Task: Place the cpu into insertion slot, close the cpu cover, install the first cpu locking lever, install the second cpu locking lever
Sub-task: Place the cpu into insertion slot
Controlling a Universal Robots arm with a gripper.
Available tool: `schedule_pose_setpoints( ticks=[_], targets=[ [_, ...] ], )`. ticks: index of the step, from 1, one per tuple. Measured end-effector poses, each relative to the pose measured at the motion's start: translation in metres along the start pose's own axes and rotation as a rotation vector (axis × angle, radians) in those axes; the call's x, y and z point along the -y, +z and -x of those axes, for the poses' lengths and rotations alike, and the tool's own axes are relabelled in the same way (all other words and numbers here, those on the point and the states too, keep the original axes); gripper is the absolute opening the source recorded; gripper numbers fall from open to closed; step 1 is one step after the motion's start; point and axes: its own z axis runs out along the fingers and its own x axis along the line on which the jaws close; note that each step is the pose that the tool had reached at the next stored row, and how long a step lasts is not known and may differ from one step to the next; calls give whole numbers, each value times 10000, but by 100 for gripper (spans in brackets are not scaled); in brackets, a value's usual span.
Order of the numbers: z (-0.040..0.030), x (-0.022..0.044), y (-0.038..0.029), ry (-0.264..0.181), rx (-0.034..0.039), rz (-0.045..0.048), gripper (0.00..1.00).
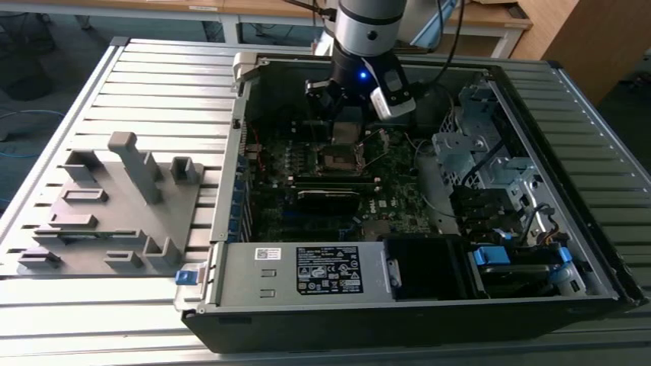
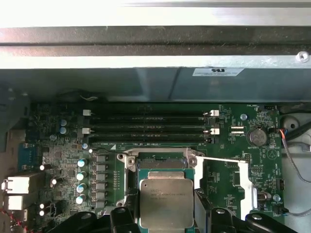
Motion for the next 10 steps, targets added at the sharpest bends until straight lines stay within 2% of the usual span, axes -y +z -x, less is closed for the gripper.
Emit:
schedule_pose_setpoints(
  ticks=[10],
  targets=[
    [-1,2,24,-4,4,1,54]
  ],
)
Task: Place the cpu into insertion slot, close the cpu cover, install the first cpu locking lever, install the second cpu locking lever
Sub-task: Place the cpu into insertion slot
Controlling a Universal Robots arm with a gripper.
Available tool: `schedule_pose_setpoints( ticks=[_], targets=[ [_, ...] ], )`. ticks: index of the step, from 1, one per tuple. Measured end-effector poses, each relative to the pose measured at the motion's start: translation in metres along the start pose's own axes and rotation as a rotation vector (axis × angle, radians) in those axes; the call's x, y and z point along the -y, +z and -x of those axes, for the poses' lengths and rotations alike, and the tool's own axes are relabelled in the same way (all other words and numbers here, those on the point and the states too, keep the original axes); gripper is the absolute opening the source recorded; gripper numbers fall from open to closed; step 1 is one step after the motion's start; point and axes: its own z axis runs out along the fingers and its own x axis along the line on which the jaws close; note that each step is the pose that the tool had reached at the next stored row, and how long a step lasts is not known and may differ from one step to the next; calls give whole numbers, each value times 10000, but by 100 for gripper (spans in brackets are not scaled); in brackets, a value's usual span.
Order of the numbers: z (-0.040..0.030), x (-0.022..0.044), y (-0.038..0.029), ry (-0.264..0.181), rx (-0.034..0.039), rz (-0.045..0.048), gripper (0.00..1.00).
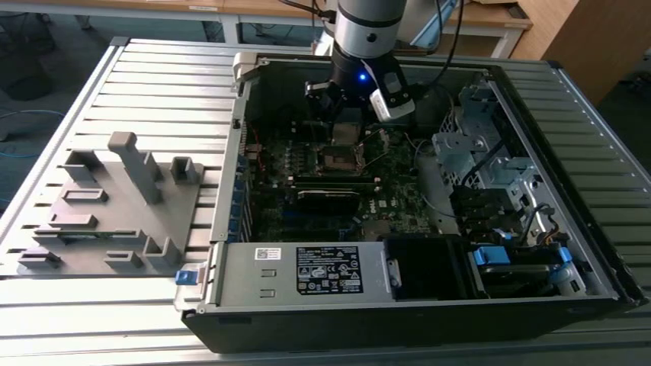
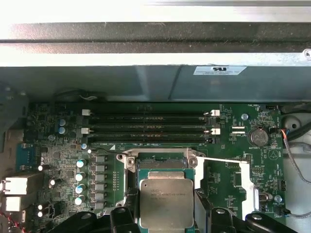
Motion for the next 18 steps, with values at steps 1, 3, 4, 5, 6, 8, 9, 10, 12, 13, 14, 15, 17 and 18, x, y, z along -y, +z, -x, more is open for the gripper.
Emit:
schedule_pose_setpoints(
  ticks=[1,3,4,5,6,8,9,10,12,13,14,15,17,18],
  targets=[
    [0,1,2,0,-2,-3,54],
    [0,1,4,0,-1,-3,54],
    [0,1,5,0,-1,-3,54],
    [0,1,5,1,-1,-3,54],
    [-1,1,6,1,-1,-3,54],
    [-8,1,12,2,0,0,54],
    [-10,2,13,1,-1,-3,54],
    [-10,2,14,0,-1,-3,54],
    [-10,2,14,0,-2,-4,54],
    [-11,2,18,0,0,-1,54],
    [-12,2,21,0,0,1,54],
    [-13,3,22,1,-1,-2,54],
    [-16,3,29,0,-1,-3,54],
    [-16,3,30,0,-1,-3,54]
  ],
)
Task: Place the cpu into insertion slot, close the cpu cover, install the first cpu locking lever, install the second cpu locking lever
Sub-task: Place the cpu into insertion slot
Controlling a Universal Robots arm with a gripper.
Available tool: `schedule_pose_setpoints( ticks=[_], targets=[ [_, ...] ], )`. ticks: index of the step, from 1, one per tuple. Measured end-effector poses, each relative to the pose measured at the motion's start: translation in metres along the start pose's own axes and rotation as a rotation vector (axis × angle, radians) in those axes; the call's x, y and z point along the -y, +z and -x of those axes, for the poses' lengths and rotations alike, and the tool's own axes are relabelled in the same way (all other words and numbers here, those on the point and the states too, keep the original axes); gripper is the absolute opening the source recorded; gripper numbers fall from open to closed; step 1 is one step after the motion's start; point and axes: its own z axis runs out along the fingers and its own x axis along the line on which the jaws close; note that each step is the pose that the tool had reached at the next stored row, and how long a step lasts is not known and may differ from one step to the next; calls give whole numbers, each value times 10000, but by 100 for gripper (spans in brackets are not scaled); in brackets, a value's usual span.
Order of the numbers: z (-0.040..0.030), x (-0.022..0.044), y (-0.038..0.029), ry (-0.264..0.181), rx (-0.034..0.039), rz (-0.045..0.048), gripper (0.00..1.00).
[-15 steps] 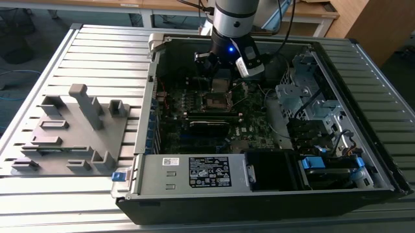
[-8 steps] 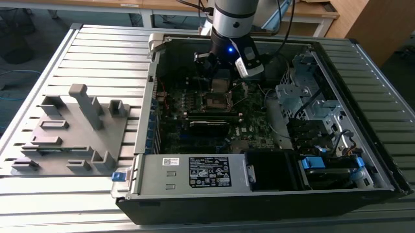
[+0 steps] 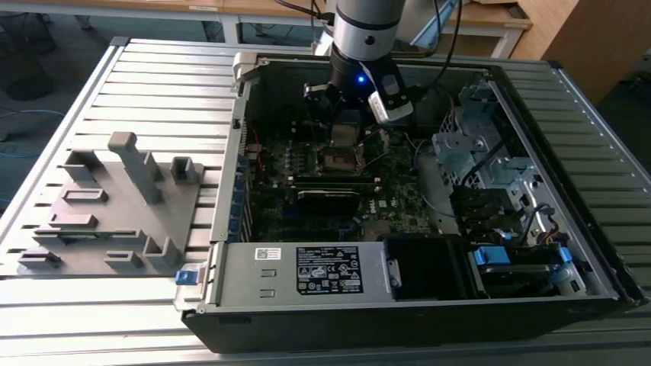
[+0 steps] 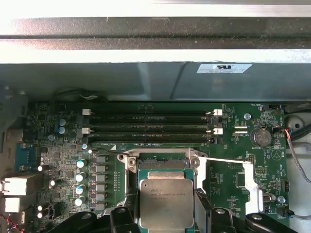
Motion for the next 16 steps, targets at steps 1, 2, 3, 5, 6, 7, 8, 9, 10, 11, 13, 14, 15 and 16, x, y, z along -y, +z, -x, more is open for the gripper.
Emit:
schedule_pose_setpoints(
  ticks=[1,2,3,5,6,7,8,9,10,11,13,14,15,16],
  targets=[
    [0,0,0,1,0,0,54],
    [-3,0,1,1,1,0,54],
    [-9,0,2,1,1,1,54],
    [-23,1,4,0,2,1,54],
    [-31,1,5,0,1,0,54],
    [-36,1,6,0,1,0,54],
    [-40,1,7,0,1,0,54],
    [-42,1,8,0,1,0,54],
    [-43,2,8,-1,1,0,54],
    [-43,2,9,-1,1,-1,54],
    [-44,2,9,-1,1,0,54],
    [-44,2,9,0,2,0,54],
    [-44,2,9,0,1,0,54],
    [-44,2,9,0,1,0,54]
  ],
)
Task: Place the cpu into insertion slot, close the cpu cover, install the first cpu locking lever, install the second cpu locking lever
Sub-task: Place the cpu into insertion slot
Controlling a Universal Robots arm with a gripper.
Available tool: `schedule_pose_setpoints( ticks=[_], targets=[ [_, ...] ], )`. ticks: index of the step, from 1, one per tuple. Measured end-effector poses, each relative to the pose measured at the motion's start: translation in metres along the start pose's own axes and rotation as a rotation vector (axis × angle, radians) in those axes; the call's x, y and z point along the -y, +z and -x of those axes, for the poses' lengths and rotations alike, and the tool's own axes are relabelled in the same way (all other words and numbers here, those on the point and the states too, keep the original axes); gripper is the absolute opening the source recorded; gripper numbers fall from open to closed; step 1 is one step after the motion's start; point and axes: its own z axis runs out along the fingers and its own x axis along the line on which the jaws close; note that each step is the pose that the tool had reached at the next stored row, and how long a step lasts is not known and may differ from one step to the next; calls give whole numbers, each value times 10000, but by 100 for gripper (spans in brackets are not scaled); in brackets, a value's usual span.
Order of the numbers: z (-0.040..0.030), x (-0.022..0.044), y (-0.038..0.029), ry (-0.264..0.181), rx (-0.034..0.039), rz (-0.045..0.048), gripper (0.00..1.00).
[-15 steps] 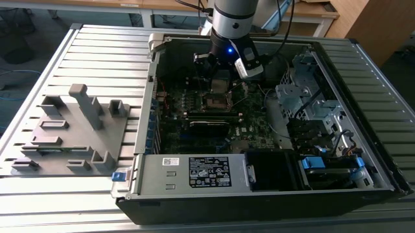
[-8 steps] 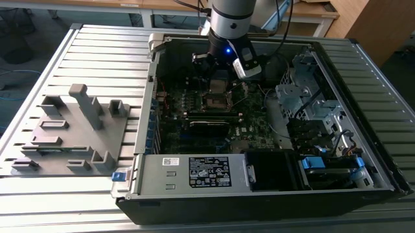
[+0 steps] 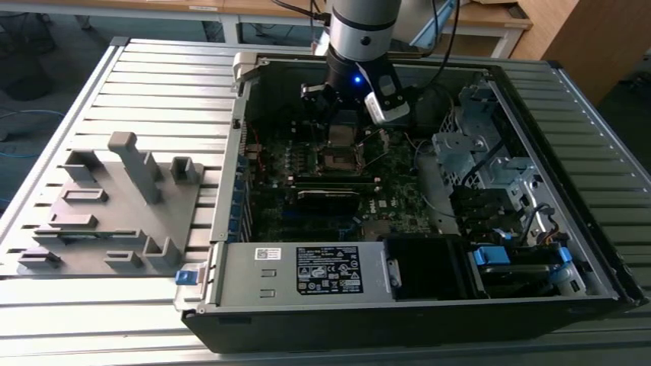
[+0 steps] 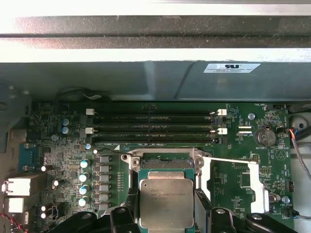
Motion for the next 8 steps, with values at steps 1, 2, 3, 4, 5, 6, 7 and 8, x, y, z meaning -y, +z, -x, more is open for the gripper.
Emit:
schedule_pose_setpoints(
  ticks=[1,2,3,4,5,6,7,8],
  targets=[
    [0,0,0,9,0,0,54],
    [0,0,0,37,3,1,54],
    [0,0,1,88,8,2,54],
    [0,0,1,153,15,2,54],
    [0,0,1,236,22,3,54],
    [0,0,2,340,32,4,54],
    [0,0,1,471,43,3,54],
    [0,0,1,601,55,3,54]
  ],
)
